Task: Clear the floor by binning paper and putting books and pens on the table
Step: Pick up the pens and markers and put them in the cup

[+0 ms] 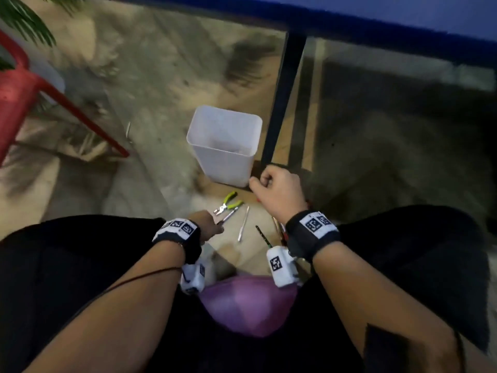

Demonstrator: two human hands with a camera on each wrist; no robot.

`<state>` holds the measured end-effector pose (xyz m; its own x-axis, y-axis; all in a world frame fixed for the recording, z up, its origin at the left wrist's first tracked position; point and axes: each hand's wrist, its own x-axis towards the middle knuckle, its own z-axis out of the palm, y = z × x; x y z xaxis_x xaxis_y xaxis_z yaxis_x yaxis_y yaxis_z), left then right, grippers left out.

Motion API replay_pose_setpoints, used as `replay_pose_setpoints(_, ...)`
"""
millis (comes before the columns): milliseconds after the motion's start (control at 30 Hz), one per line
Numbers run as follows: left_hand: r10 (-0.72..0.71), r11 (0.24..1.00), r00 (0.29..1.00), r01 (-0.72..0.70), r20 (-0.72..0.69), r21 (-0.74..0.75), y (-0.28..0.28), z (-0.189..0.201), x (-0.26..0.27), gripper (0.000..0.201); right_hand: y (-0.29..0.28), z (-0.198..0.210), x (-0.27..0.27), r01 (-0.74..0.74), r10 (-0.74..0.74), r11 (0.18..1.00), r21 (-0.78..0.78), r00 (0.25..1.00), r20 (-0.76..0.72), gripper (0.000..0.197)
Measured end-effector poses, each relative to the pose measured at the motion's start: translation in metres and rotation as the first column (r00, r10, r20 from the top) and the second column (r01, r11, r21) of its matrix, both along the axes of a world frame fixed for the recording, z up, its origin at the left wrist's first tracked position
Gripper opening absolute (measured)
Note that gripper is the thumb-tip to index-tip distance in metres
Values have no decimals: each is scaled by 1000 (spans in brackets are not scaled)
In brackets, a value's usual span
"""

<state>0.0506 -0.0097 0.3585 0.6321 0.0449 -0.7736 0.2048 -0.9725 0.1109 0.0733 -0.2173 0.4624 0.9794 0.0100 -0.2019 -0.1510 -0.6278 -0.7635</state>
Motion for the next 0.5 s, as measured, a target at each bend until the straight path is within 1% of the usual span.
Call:
replay_pose_setpoints(33, -13, 1000, 1000, 13, -24, 15, -1, -3, 4, 50, -9, -23, 4, -1, -2, 999, -39, 995, -96, 33)
replay_pose_setpoints(100, -8, 999, 1000, 9, -26, 32, -1, -13, 14, 51, -24, -64, 8, -40, 8, 993, -108, 959, -284, 29)
replay_pose_setpoints(167, -21, 999, 1000, 20, 18, 46, -1, -28, 26, 50, -36, -108, 11, -125, 40, 978, -166, 897, -441, 31)
replay_pose_setpoints(233, -25, 999, 999, 23, 47, 39, -2, -49, 34, 47, -44, -149, 10, -196, 54, 960, -199, 828, -558, 31)
replay_pose_setpoints(300, -39, 999, 999, 39, 13, 34, -5, -73, 35, 46, -47, -180, 6, -219, 29, 948, -229, 780, -625, 21)
replay_pose_setpoints(333, -42, 999, 999, 42, -9, 31, -4, -90, 36, 45, -46, -192, 4, -234, 21, 940, -247, 764, -644, 20)
replay_pose_setpoints(367, -35, 999, 998, 37, -47, 33, -4, -105, 35, 43, -44, -203, 1, -250, 22, 934, -254, 753, -658, 24)
replay_pose_setpoints(433, -14, 999, 998, 16, -66, 35, -3, -134, 33, 33, -34, -227, -2, -283, 47, 930, -235, 725, -688, 26)
replay_pose_setpoints(467, -14, 1000, 998, 16, -60, 20, -2, -146, 29, 32, -28, -238, -3, -294, 62, 932, -212, 706, -706, 22)
replay_pose_setpoints(500, -5, 1000, 998, 6, -68, 14, -1, -158, 24, 35, -23, -250, -5, -311, 84, 931, -190, 692, -717, 17)
